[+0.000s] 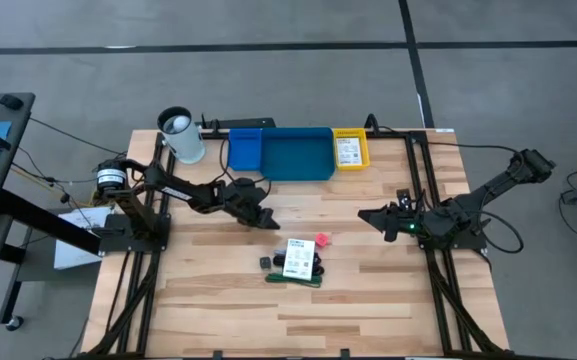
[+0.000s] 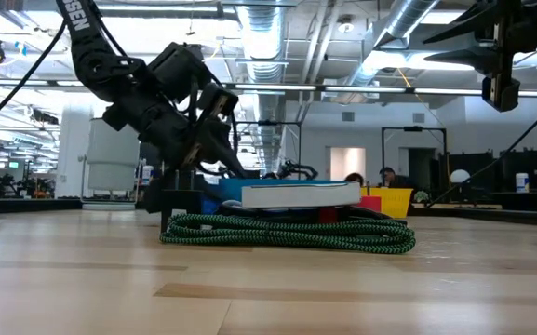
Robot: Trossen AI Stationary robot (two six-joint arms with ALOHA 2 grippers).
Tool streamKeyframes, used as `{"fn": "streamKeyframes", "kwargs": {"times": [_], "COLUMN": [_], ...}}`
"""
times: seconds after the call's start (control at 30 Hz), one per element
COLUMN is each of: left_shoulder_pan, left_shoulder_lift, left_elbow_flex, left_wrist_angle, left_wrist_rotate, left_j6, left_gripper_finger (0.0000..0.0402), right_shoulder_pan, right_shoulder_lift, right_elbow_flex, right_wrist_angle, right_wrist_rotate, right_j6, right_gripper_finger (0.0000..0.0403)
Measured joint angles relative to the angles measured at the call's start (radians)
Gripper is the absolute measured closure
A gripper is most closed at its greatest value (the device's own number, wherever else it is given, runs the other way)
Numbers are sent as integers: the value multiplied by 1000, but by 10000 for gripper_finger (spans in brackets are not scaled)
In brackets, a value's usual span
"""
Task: Pick and place items into bin
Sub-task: Put the white card reader box into the yellow bin
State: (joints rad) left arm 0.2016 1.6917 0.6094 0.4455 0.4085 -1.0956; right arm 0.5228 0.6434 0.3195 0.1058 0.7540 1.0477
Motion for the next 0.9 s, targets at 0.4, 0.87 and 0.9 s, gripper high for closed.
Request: {"fn": "streamKeyframes", "kwargs": {"times": [0.4, 0.87, 0.9], "left_shoulder_pan": [0, -17, -17], "left_shoulder_lift": [4, 144, 145], "left_elbow_flex": [0, 140, 146], "left_wrist_angle": [-2, -137, -141], "left_wrist_rotate": [-2, 71, 74], "left_j6": [-14, 6, 6], "left_gripper_finger": [220, 220, 220], "right_shoulder_pan": [0, 0, 0], "right_shoulder_lift": [0, 0, 0], "right_elbow_flex": [0, 0, 0], "right_wrist_angle": [0, 0, 0], "right_wrist_rotate": [-23, -27, -27], "right_j6": [0, 0, 0], "right_gripper_finger": [312, 312, 312]}}
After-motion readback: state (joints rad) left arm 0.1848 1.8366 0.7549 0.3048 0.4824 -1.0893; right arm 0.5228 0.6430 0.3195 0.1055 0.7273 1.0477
